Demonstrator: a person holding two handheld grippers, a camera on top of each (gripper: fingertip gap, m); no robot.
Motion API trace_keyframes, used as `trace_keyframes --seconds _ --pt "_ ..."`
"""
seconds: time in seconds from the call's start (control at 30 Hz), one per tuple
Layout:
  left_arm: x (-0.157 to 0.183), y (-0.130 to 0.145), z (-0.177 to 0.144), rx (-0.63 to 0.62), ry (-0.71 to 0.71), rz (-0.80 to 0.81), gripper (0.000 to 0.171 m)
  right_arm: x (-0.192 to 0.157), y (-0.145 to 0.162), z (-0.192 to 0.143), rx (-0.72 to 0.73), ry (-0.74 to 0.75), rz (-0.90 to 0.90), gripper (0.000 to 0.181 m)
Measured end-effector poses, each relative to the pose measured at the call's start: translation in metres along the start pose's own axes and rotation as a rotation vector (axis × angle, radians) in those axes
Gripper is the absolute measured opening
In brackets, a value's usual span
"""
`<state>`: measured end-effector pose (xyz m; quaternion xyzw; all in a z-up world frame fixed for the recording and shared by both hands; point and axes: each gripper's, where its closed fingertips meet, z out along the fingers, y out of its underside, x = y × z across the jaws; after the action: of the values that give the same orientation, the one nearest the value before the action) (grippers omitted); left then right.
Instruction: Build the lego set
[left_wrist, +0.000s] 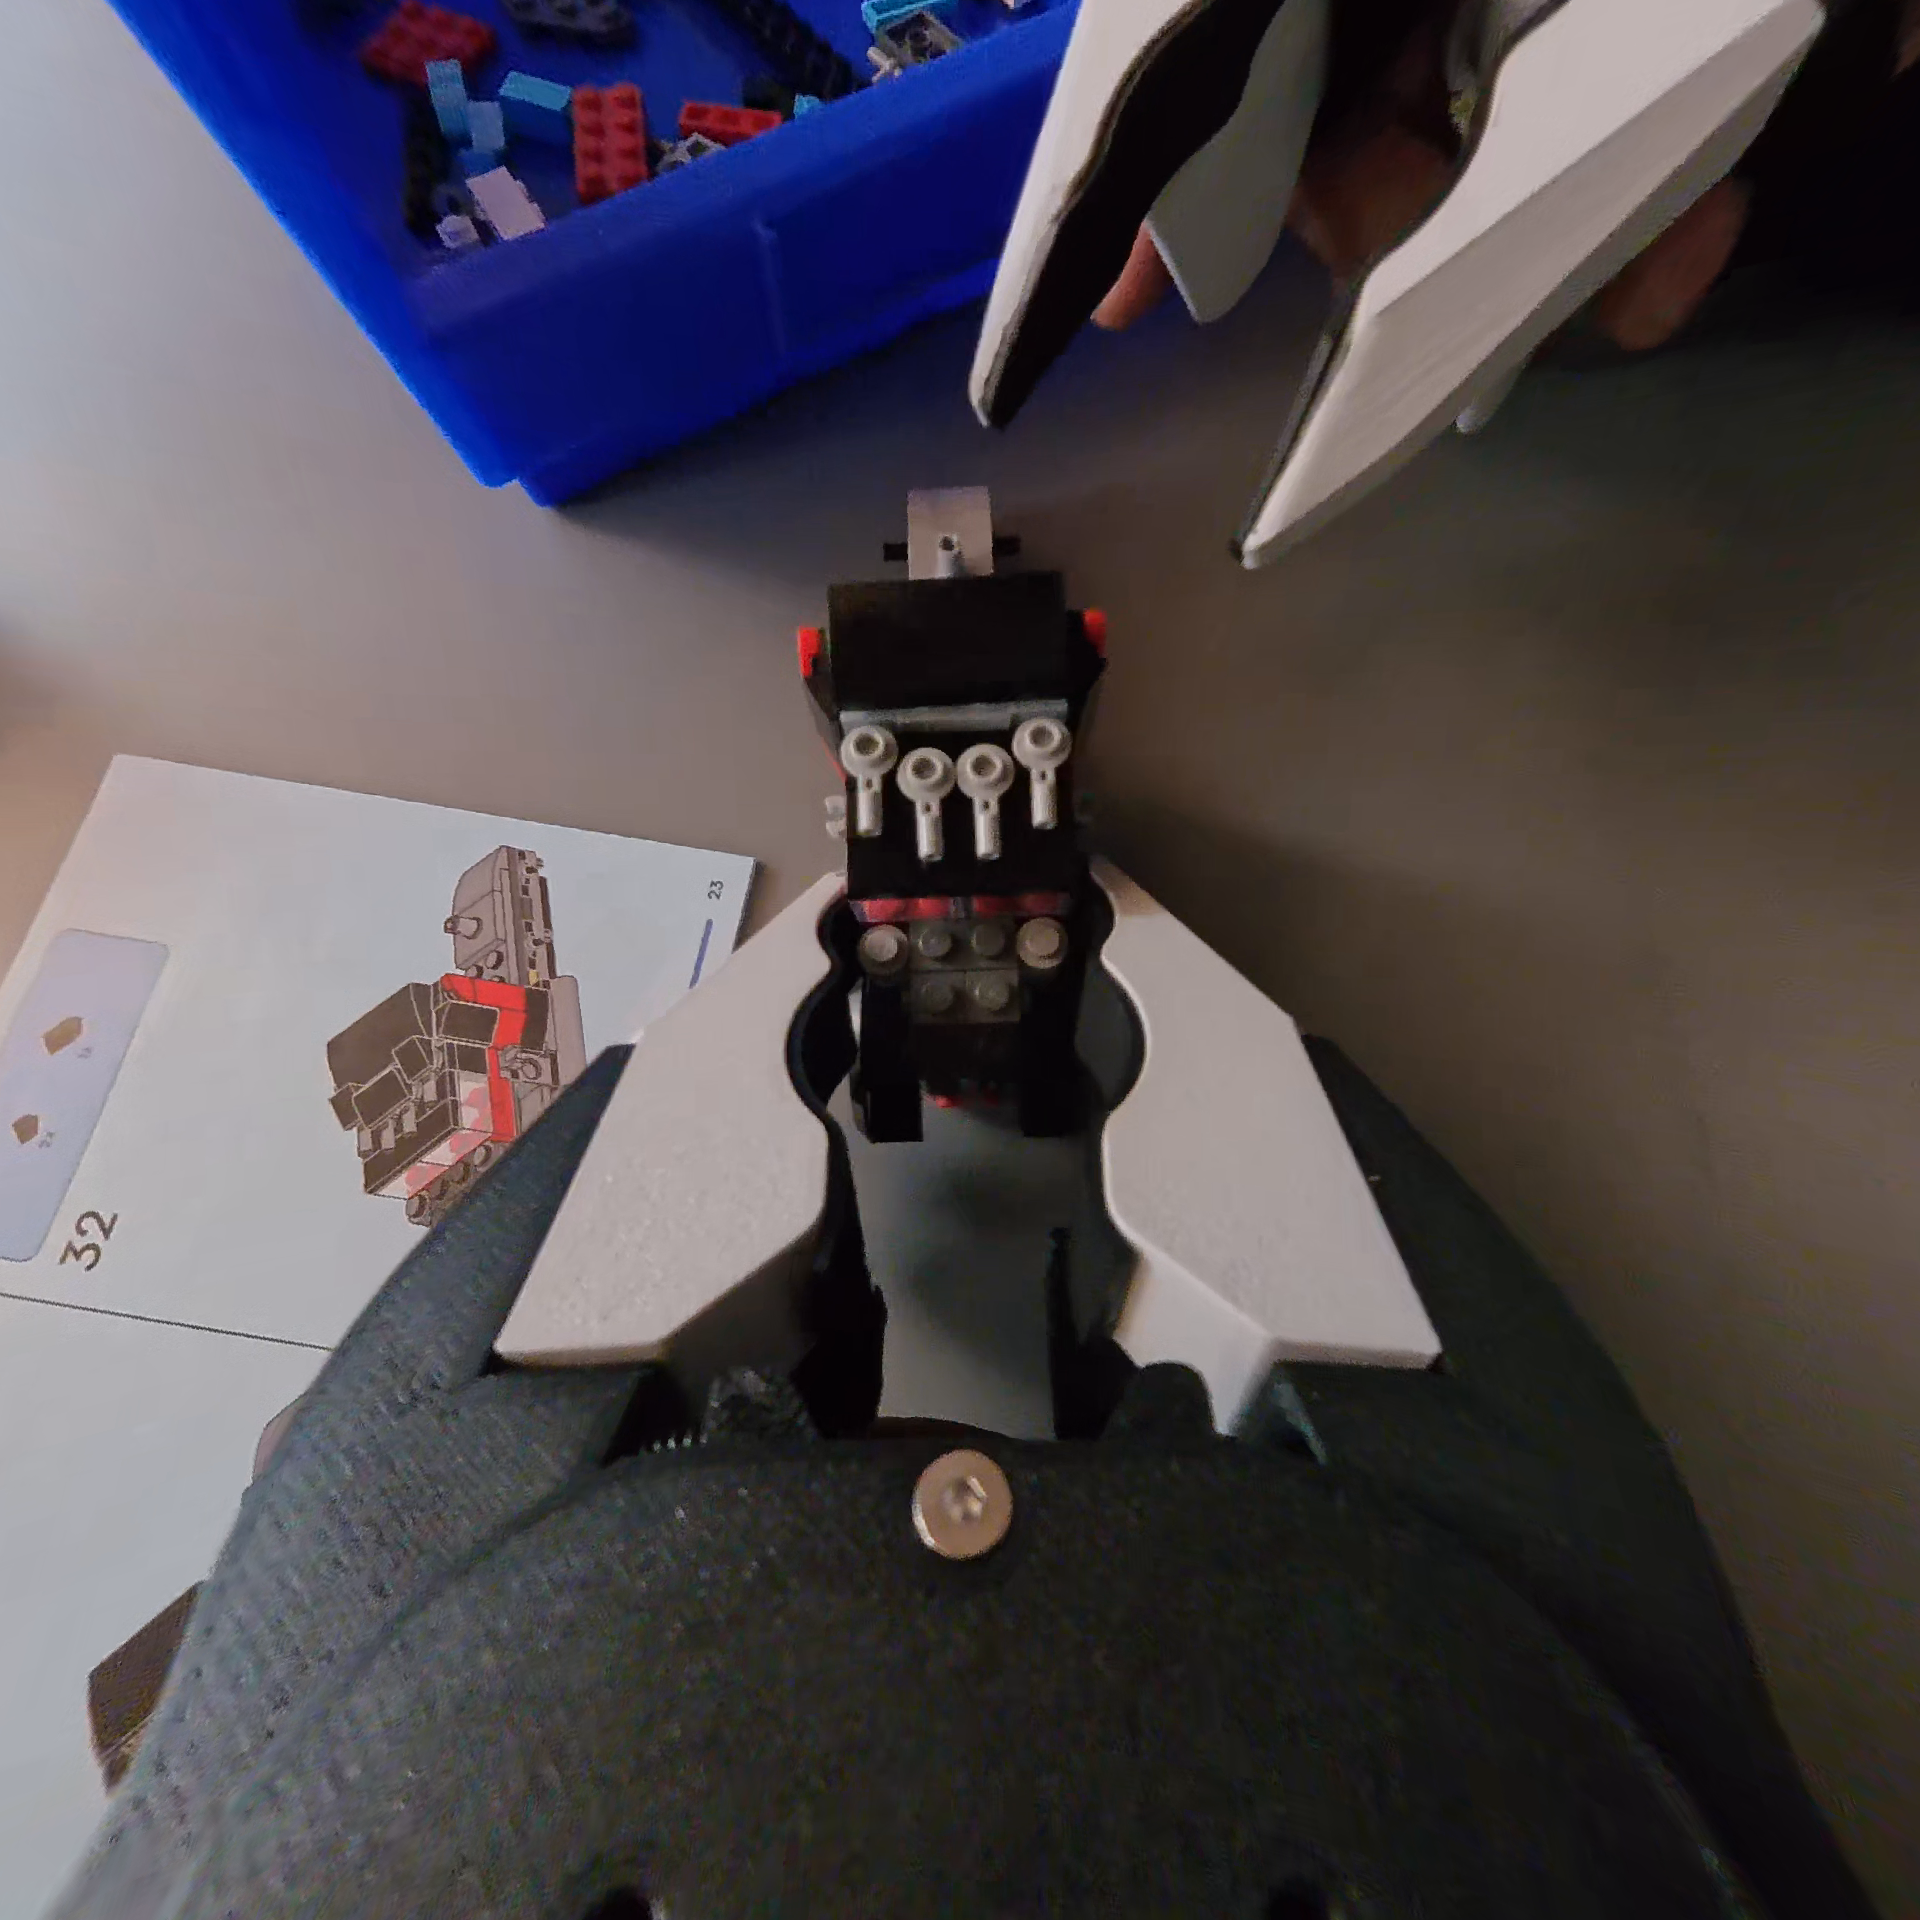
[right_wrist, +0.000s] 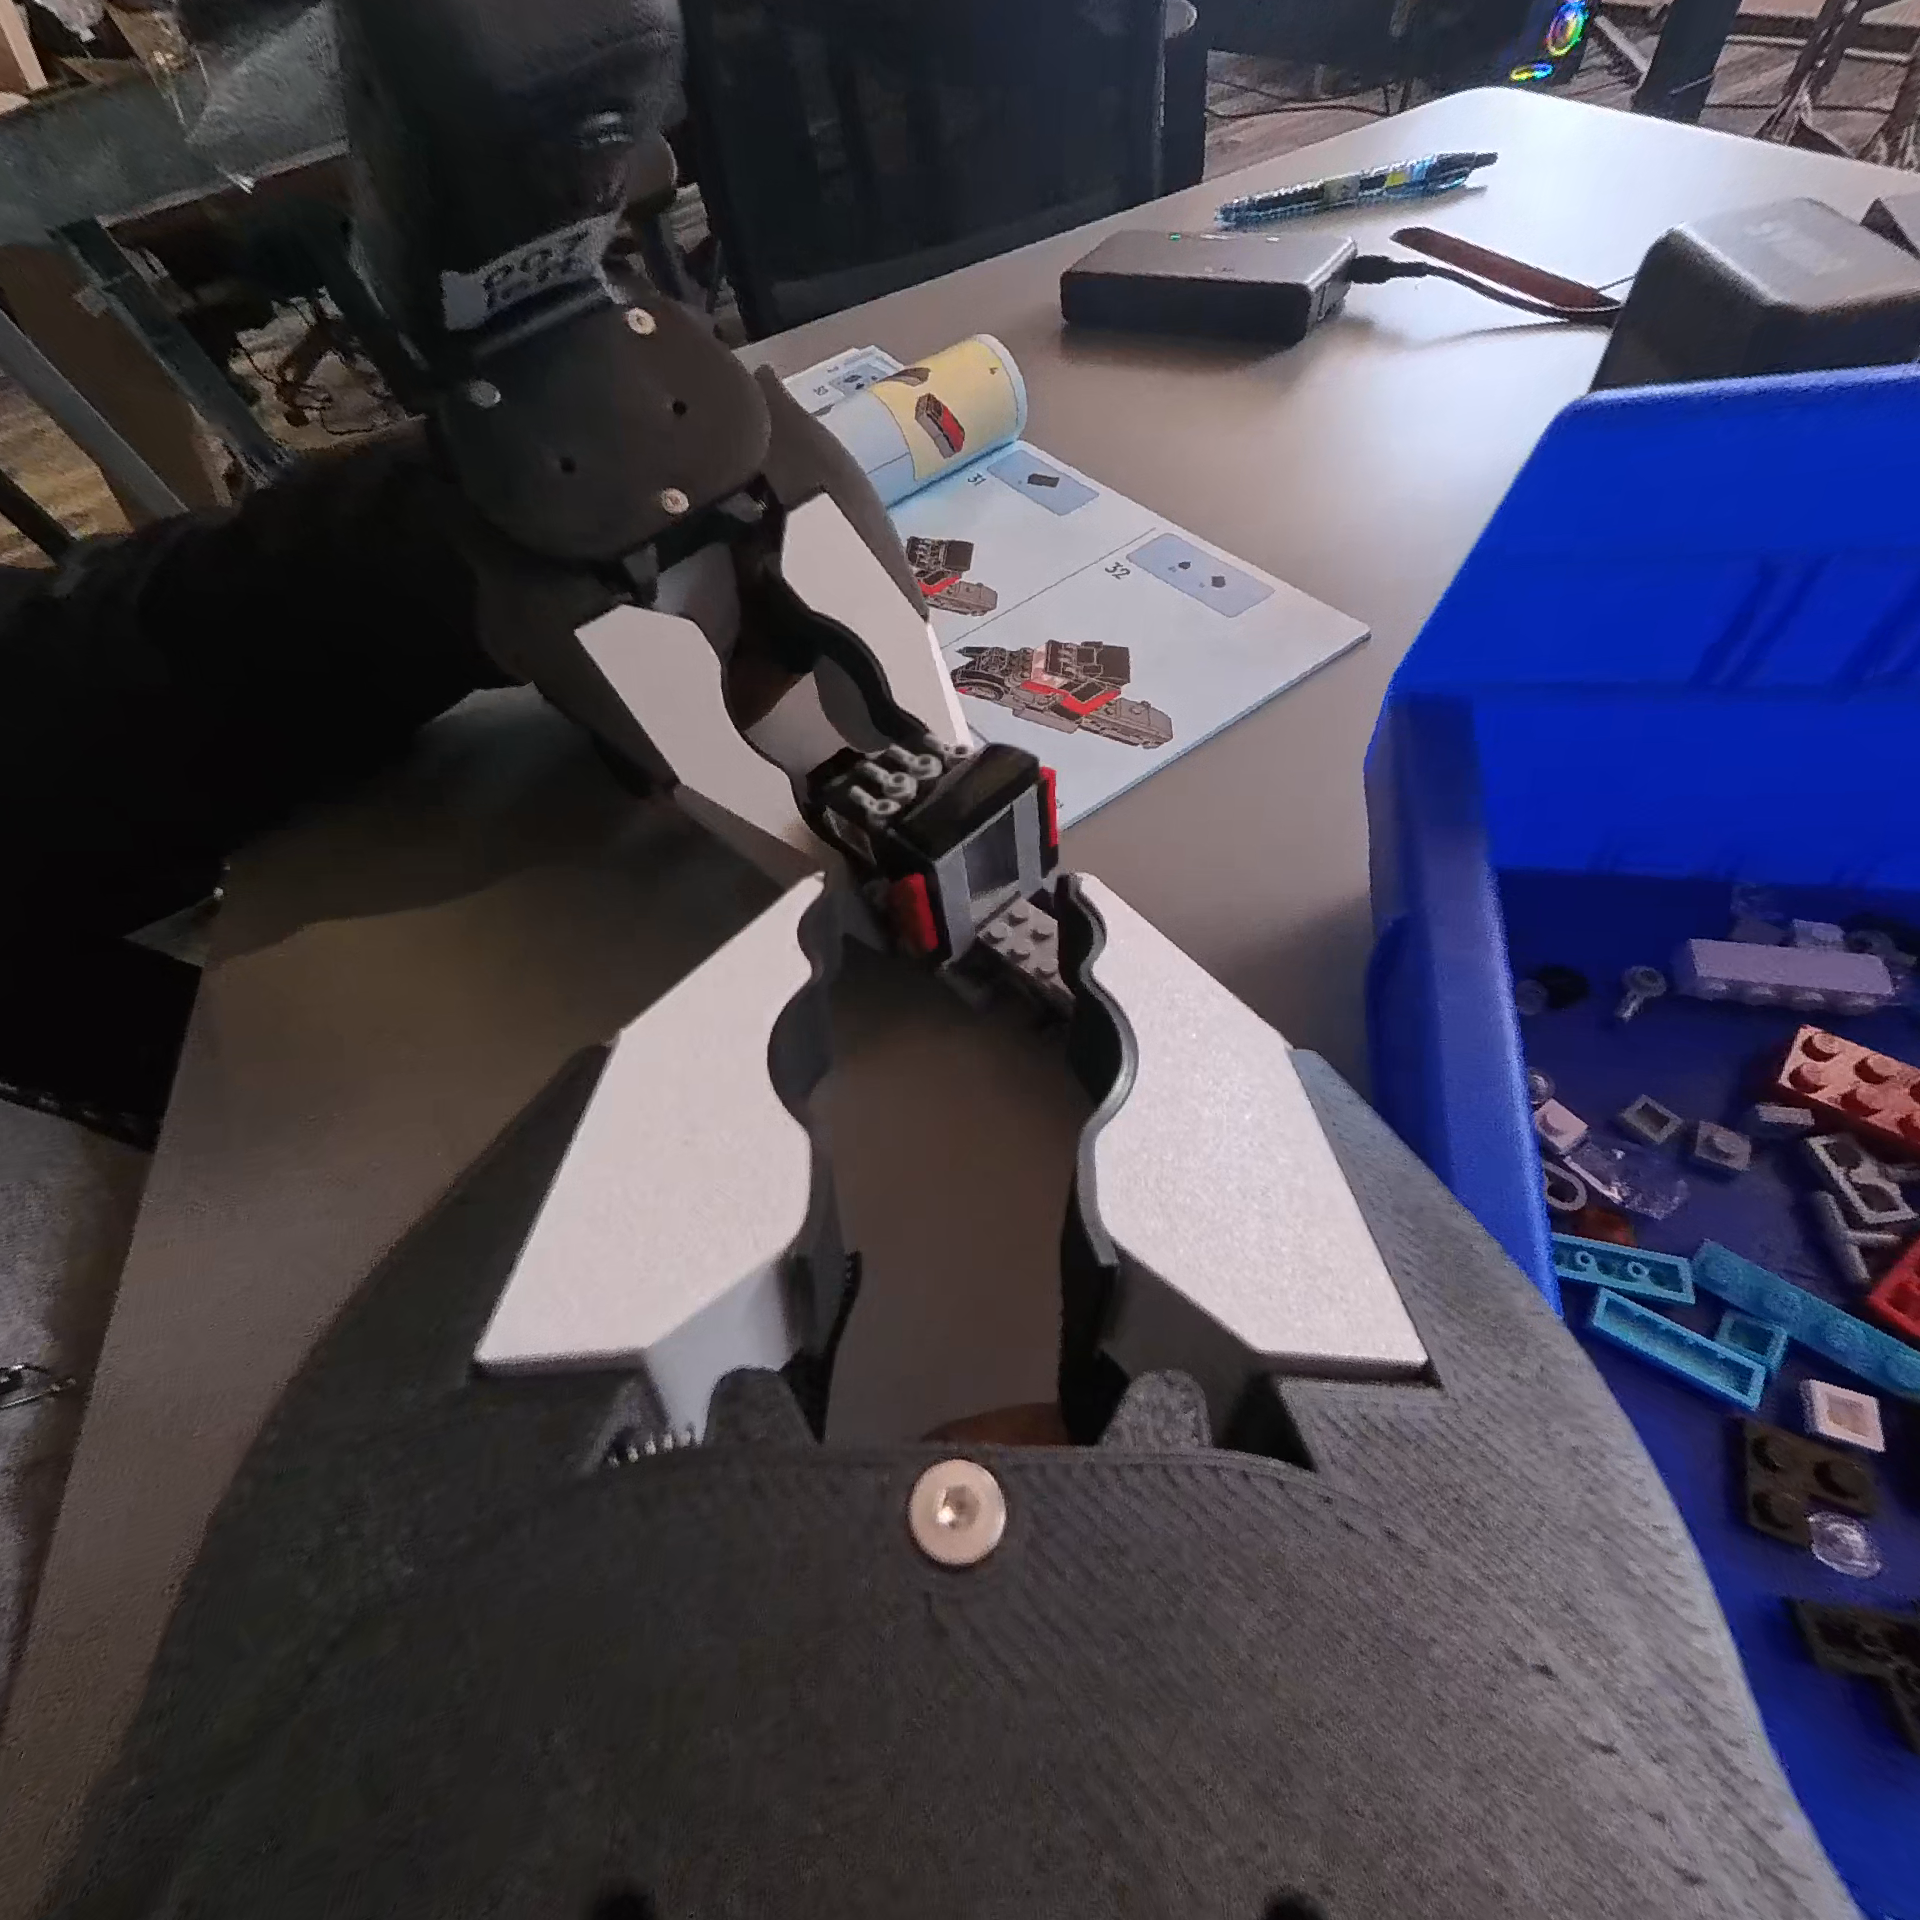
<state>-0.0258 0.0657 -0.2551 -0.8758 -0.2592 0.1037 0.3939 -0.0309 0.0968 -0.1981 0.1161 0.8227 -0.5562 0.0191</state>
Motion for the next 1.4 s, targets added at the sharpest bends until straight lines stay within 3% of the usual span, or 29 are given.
trace_keyframes --seconds 0.3,0.5,0.83,1.07,1.4 --pt "0.002 -0.004 -0.003 0.037 0.020 -0.005 0.041 -0.003 0.001 0.002 -0.004 0.027 -0.136 0.046" --pt "0.001 -0.006 -0.006 0.054 0.005 0.015 0.041 -0.008 -0.006 0.000 0.035 0.100 -0.409 0.065" --pt "0.001 -0.029 -0.028 0.088 -0.006 -0.012 0.040 -0.009 -0.026 -0.001 0.083 0.296 -0.753 0.076" --pt "0.005 -0.039 -0.044 0.066 -0.049 -0.023 0.040 -0.018 -0.043 0.005 0.061 0.423 -1.097 0.089" --pt "0.014 -0.048 -0.055 0.070 -0.082 -0.038 0.040 -0.016 -0.047 0.019 -0.008 0.459 -1.316 0.090"
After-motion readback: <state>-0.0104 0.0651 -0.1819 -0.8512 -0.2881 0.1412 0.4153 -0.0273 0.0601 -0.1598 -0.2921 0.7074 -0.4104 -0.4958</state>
